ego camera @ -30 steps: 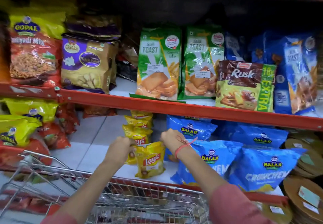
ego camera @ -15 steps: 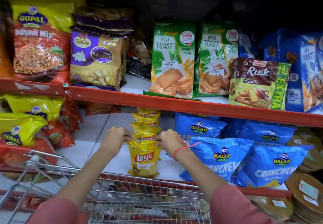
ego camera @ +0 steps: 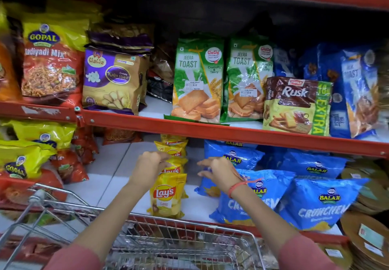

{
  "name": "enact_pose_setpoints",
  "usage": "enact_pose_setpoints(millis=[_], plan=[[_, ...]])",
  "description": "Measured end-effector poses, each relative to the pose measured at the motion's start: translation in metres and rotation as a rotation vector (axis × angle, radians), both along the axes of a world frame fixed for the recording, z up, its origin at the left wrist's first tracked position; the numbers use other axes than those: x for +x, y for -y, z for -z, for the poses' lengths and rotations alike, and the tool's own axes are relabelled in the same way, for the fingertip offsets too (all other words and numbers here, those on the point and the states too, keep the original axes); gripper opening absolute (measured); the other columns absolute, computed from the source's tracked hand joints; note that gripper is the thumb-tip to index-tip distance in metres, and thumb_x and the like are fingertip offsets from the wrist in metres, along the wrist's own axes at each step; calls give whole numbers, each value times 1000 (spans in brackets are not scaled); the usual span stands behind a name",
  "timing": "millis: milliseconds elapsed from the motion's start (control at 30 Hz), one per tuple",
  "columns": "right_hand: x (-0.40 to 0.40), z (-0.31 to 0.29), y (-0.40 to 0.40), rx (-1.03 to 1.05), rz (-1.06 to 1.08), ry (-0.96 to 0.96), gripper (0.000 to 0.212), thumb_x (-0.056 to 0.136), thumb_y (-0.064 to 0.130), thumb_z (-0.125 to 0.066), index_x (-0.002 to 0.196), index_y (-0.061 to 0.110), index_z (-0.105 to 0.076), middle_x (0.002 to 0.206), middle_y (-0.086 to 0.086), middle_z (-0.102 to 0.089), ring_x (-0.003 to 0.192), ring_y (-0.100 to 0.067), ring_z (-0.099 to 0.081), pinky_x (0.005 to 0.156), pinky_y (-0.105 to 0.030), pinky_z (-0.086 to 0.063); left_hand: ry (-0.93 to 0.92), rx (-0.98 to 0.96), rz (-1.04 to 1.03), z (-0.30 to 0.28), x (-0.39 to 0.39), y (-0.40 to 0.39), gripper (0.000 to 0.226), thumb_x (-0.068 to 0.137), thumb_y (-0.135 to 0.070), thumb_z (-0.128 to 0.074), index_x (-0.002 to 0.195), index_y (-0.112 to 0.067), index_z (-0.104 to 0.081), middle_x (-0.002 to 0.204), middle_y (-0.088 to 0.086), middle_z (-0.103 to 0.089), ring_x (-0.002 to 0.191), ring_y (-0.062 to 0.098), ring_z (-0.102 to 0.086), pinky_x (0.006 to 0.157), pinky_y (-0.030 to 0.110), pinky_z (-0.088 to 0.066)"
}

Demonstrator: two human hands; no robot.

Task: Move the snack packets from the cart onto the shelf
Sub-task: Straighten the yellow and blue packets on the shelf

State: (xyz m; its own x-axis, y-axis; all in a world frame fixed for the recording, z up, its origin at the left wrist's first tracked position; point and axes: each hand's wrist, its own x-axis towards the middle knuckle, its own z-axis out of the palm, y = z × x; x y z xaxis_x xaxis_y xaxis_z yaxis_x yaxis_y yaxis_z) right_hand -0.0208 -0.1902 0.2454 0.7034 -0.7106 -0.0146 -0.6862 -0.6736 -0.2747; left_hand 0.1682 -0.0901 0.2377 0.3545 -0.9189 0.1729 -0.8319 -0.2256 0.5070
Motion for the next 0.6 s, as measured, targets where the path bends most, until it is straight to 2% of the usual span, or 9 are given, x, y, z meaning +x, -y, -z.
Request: enact_pose_setpoints(millis=[100, 233, 333, 433, 500, 600], plan=[[-42, -9, 15, -23, 61, 15, 39, 91, 30, -61, 129, 20, -57, 133, -6, -60, 124, -22, -53, 101, -34, -45, -72, 5, 128, -6, -41, 19, 32, 83, -23, -69, 112, -12, -69, 121, 8, -69, 113, 21, -62, 98, 28, -45], [-103, -14, 40, -39, 180, -140, 45, 92, 28, -61, 134, 21, -50, 137, -8, -54, 128, -22, -49, 99, -34, -44, -95, 58, 217, -4, -91, 47, 41, 83, -29, -69, 118, -7, -65, 120, 13, -69, 110, 24, -64, 95, 30, -47], [-145, -12, 56, -85, 249, -272, 41, 91, 21, -62, 130, 14, -52, 131, -12, -58, 123, -26, -54, 98, -38, -49, -51, 135, 207, 3, -117, 65, 43, 84, -30, -67, 121, -9, -62, 118, 15, -70, 111, 27, -63, 95, 34, -48], [-163, -10, 63, -115, 292, -344, 32, 93, 12, -55, 125, 13, -57, 126, -11, -62, 116, -28, -60, 92, -38, -52, -4, 173, 154, 10, -128, 74, 33, 87, -27, -64, 116, -11, -64, 110, 16, -72, 107, 27, -63, 91, 33, -49], [-164, -7, 66, -114, 294, -329, 30, 93, 3, -51, 121, 12, -59, 121, -12, -66, 111, -28, -63, 87, -38, -54, -12, 169, 100, 13, -129, 74, 28, 88, -26, -64, 112, -12, -66, 104, 16, -72, 102, 27, -64, 86, 34, -50], [-154, -7, 67, -89, 276, -262, 25, 94, 4, -51, 115, 8, -64, 114, -15, -70, 105, -26, -66, 84, -35, -53, 1, 149, 37, 15, -119, 67, 22, 87, -24, -66, 105, -12, -69, 98, 16, -73, 95, 29, -67, 82, 36, -53]])
